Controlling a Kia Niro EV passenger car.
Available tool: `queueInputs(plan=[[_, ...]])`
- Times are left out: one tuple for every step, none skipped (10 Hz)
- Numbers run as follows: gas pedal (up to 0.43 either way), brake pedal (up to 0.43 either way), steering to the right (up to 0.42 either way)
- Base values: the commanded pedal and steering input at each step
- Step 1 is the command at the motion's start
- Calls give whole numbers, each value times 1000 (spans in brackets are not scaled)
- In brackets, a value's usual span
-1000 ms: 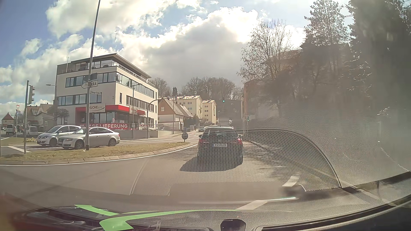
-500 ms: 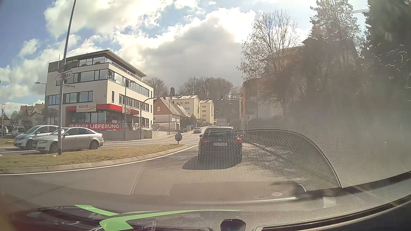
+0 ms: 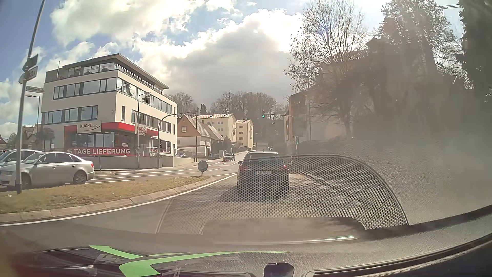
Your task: Follow the waypoints while adhering to traffic rules and regulations
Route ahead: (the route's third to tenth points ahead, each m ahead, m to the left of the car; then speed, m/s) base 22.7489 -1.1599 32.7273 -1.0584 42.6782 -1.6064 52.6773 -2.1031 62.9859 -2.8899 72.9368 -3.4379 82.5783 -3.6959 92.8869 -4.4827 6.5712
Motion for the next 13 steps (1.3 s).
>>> queueInputs(plan=[[299,0,15],[287,0,15],[228,0,15],[157,0,15],[157,0,15],[169,0,15],[169,0,15],[177,0,15],[197,0,15],[197,0,15],[197,0,15],[197,0,15],[209,0,15]])
